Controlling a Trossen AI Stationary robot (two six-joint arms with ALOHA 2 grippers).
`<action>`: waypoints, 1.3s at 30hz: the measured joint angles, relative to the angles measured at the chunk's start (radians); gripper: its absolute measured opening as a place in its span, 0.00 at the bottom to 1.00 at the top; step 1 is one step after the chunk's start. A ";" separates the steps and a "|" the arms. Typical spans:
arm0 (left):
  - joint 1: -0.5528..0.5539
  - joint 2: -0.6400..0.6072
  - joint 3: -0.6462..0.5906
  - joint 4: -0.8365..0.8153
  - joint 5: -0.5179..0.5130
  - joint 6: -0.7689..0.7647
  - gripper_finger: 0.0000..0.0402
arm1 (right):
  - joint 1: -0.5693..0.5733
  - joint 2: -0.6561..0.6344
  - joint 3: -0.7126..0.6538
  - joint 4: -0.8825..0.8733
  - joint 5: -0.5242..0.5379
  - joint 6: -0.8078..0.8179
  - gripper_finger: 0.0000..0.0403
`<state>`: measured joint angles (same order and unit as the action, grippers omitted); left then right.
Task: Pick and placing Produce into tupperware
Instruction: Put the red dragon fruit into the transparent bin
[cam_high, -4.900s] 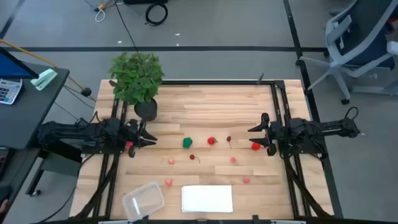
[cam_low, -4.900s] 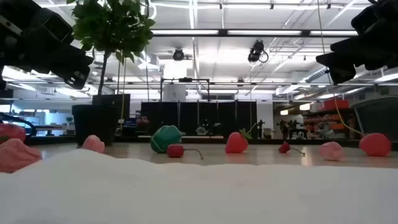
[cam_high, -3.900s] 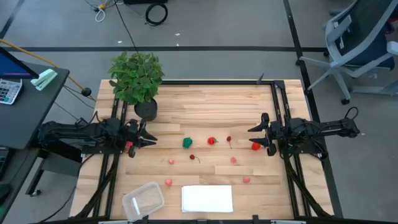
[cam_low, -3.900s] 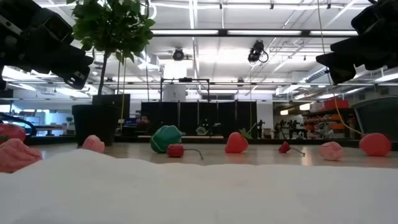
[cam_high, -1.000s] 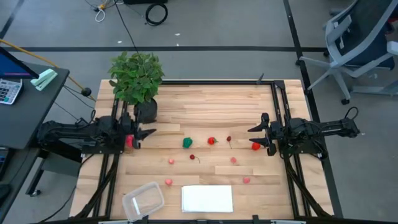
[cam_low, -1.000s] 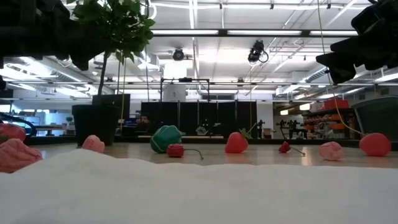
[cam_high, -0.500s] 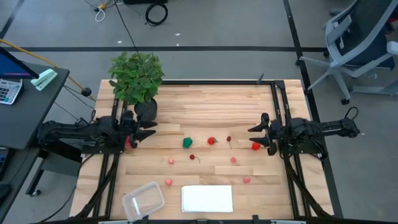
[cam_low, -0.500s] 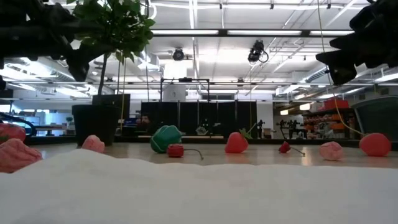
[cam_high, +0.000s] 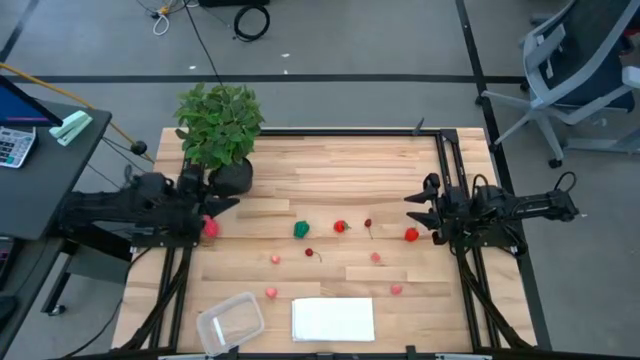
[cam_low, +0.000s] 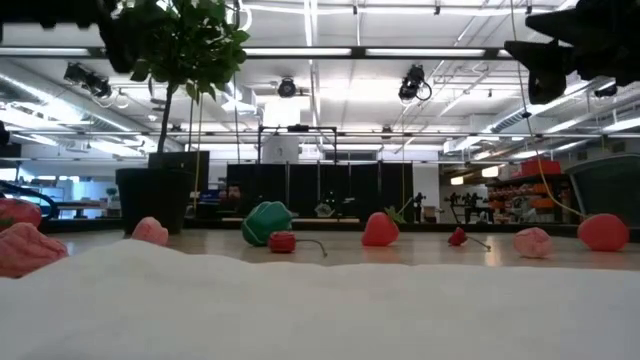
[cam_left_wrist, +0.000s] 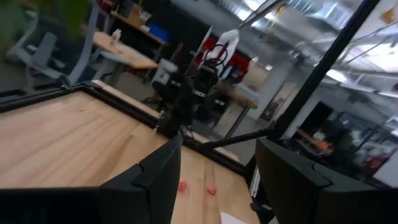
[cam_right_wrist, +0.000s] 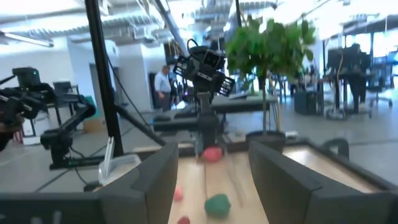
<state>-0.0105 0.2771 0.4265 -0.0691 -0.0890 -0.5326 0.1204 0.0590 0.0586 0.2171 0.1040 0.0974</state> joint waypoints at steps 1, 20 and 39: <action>0.000 0.027 0.057 -0.069 -0.013 0.001 0.53 | 0.000 0.000 0.000 0.005 0.000 -0.007 0.51; -0.066 0.726 0.486 -1.145 0.025 -0.623 0.52 | 0.000 0.000 0.000 -0.007 0.000 -0.012 0.51; -0.341 1.069 0.480 -1.222 0.017 -1.020 0.47 | 0.000 0.000 0.000 -0.011 0.000 0.041 0.51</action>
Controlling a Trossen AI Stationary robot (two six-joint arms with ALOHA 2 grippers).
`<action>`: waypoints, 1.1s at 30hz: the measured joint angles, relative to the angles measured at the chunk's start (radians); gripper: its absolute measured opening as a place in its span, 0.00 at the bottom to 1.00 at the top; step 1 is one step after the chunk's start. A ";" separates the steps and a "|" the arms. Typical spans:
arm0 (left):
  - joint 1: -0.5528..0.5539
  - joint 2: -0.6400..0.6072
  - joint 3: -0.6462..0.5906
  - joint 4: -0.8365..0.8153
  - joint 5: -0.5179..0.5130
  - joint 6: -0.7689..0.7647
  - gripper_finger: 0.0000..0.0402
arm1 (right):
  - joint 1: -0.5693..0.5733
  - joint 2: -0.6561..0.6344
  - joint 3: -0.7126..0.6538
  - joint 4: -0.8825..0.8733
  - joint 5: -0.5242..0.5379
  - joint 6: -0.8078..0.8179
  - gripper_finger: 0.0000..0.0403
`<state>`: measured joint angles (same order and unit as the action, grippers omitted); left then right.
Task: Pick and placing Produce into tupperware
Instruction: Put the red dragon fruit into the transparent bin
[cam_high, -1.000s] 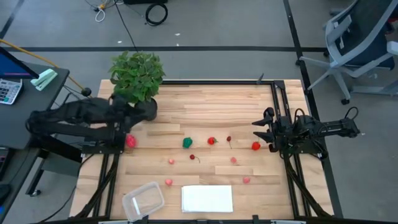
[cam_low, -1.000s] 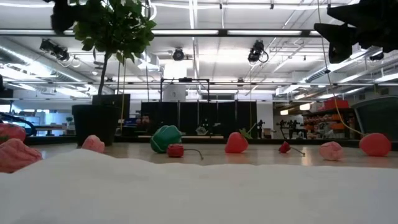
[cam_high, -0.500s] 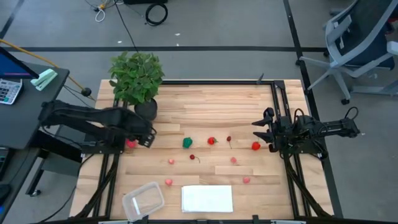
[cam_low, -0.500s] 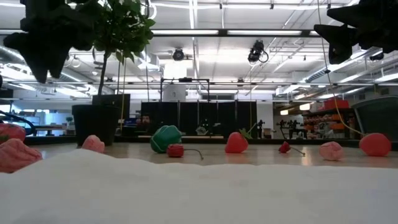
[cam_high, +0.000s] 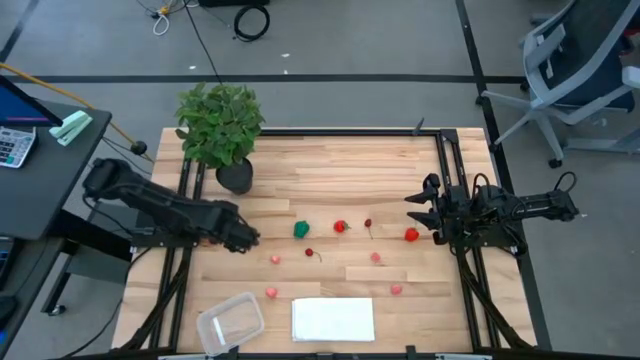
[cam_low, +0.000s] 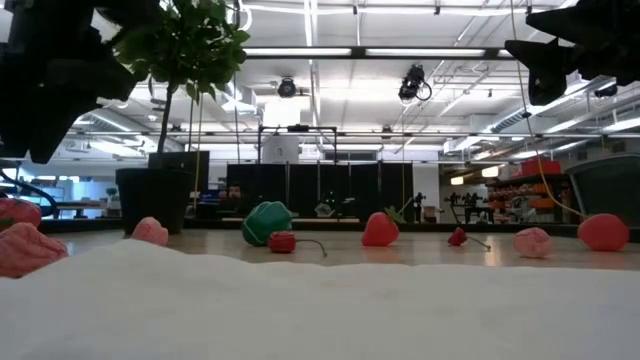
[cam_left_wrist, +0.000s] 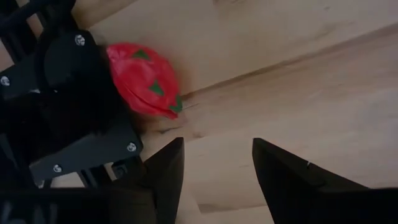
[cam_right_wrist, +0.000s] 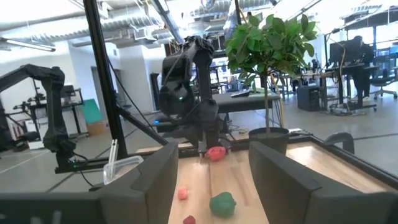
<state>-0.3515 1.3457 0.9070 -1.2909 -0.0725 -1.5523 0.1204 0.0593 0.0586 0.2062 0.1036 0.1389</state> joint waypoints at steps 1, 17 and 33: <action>-0.021 -0.001 0.000 -0.006 -0.015 -0.029 0.46 | 0.000 0.000 0.000 0.000 0.000 0.003 0.51; -0.282 -0.002 -0.079 -0.108 -0.063 -0.465 0.03 | 0.000 0.000 0.000 0.000 0.000 0.049 0.51; -0.241 0.013 -0.157 -0.130 -0.010 -0.538 0.01 | 0.000 0.005 0.000 0.003 0.000 0.070 0.51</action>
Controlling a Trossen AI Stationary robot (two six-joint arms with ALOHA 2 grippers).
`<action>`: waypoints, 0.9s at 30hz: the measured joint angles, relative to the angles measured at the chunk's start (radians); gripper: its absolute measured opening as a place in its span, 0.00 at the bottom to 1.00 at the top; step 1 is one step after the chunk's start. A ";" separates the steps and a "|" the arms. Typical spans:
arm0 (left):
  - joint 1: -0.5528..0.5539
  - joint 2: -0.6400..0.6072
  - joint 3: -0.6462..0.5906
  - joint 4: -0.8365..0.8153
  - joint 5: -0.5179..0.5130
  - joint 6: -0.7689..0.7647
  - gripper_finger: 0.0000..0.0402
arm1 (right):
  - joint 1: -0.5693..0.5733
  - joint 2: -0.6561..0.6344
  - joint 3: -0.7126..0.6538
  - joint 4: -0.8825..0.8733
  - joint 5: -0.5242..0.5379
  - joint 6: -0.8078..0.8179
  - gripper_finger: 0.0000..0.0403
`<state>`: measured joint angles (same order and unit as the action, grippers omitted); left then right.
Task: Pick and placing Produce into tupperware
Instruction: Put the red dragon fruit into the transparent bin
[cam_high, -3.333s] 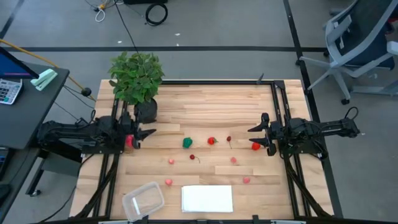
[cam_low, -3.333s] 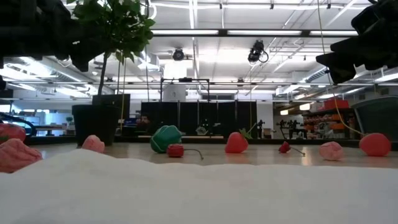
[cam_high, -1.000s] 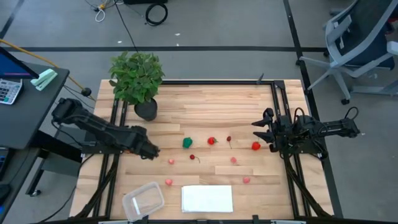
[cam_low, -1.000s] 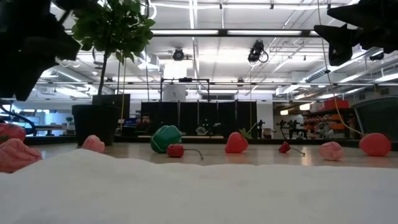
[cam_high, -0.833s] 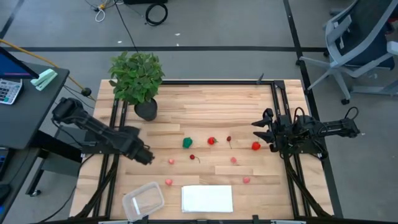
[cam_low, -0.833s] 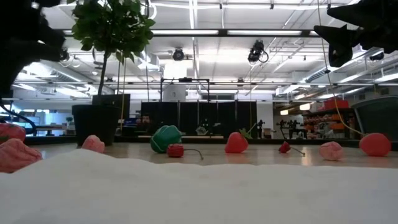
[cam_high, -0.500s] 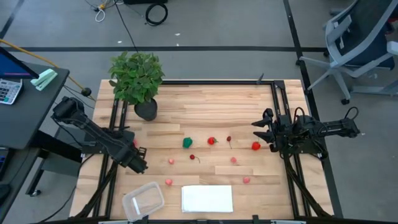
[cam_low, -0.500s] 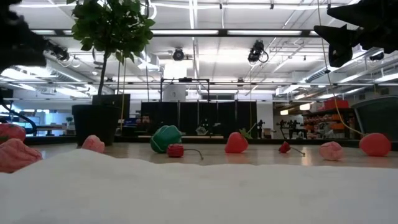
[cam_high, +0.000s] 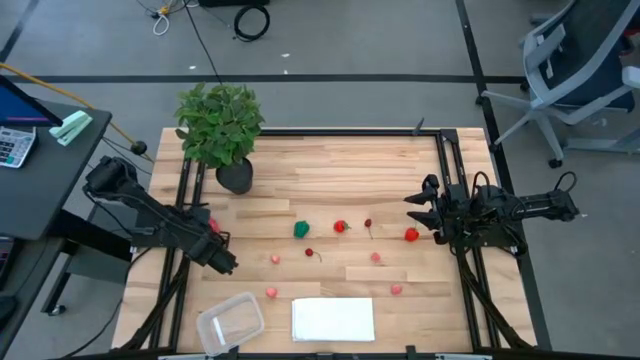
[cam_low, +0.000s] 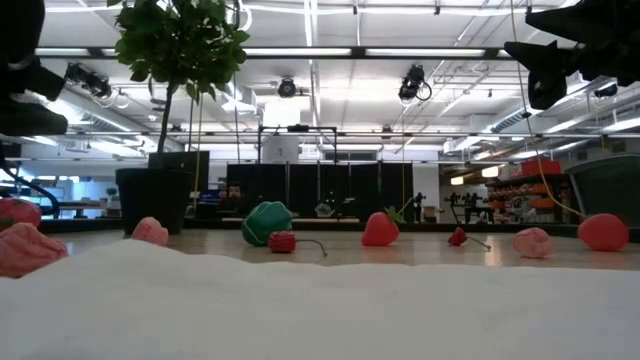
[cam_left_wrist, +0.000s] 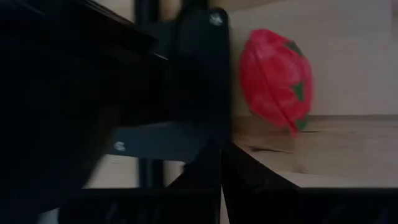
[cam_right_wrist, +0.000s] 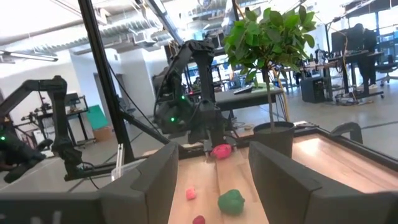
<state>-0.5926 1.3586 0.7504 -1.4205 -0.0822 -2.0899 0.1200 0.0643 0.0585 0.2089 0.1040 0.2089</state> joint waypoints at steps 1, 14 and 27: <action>0.008 0.000 -0.010 0.023 -0.005 0.001 0.01 | 0.000 0.000 0.000 0.000 0.000 0.000 0.51; 0.202 0.008 -0.023 0.054 0.005 0.044 0.01 | 0.000 0.000 0.000 0.002 0.000 0.001 0.51; 0.547 0.009 -0.023 0.032 0.119 0.319 0.02 | 0.000 0.000 0.000 0.002 -0.008 0.002 0.51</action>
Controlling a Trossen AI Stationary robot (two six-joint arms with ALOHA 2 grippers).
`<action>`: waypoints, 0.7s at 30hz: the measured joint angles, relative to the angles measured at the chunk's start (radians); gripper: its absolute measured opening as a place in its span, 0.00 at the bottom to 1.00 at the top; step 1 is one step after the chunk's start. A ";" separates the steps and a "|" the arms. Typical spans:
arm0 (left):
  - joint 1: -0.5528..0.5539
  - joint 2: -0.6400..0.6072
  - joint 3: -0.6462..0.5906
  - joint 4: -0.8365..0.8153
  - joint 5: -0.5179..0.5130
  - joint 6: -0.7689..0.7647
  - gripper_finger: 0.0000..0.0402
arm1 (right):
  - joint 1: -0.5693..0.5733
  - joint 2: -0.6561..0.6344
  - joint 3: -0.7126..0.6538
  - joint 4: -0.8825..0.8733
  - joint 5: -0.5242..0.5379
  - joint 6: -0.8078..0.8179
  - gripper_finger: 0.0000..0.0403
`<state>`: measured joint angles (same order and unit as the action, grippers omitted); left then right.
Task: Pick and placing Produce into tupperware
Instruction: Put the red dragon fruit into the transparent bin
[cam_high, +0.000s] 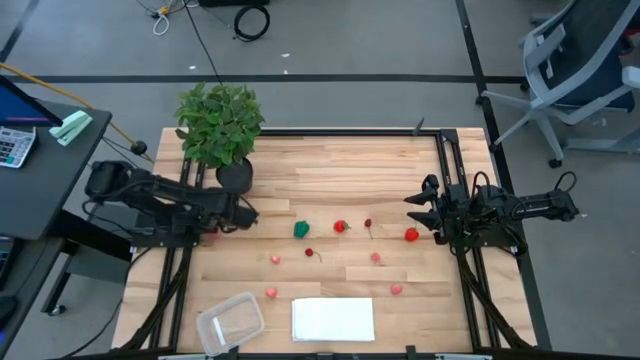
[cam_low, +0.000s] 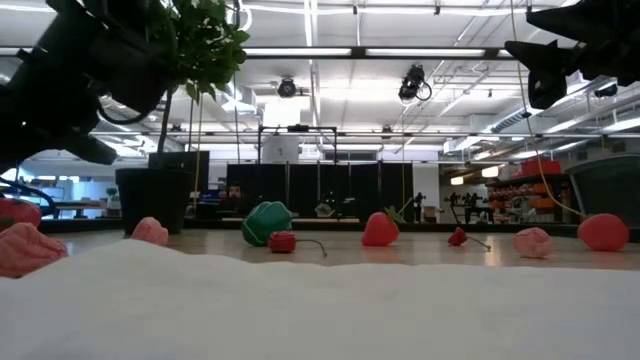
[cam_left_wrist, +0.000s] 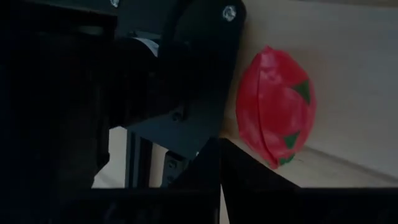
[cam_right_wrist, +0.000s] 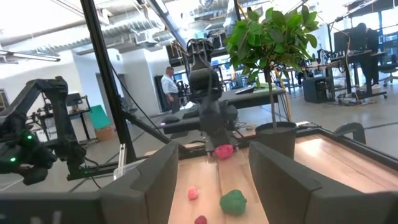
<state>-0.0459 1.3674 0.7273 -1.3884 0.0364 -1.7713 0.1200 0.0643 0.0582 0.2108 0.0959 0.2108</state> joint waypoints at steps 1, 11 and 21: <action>0.025 0.000 0.000 0.001 0.013 0.024 0.02 | 0.000 0.000 0.000 0.000 0.000 0.000 0.51; 0.135 0.021 0.000 0.023 0.043 0.165 0.01 | 0.000 0.000 0.000 0.001 0.000 0.001 0.51; 0.135 0.177 0.000 0.022 0.087 0.198 0.01 | 0.000 0.000 0.000 0.008 -0.001 0.002 0.51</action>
<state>0.0891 1.5443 0.7271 -1.3668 0.1238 -1.5736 0.1200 0.0647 0.0582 0.2192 0.0944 0.2126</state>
